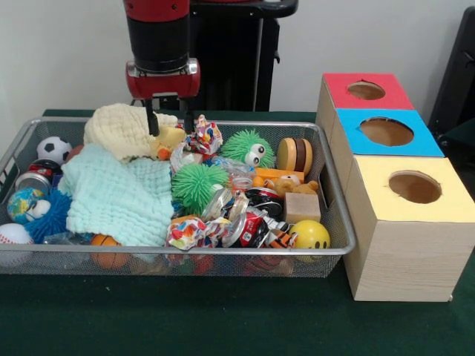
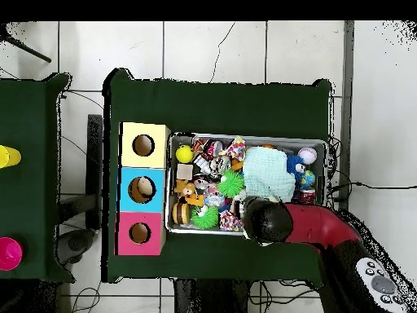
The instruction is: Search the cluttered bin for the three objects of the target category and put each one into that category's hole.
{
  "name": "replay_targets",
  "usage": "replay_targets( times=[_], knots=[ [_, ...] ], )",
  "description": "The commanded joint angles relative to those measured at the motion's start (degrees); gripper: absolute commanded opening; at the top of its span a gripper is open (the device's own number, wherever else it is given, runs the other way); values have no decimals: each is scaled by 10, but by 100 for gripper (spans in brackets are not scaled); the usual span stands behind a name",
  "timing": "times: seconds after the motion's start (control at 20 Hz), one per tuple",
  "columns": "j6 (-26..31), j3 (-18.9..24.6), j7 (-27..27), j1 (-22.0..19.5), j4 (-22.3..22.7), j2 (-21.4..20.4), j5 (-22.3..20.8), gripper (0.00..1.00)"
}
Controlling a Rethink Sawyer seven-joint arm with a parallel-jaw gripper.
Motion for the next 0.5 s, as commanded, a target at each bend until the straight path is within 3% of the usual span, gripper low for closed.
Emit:
replay_targets(
  times=[0.05, 0.5],
  knots=[
    [-38, -14, 90, 17, 27, 35, 4, 100],
    [-25, -22, 71, 23, 18, 36, 5, 100]
  ],
)
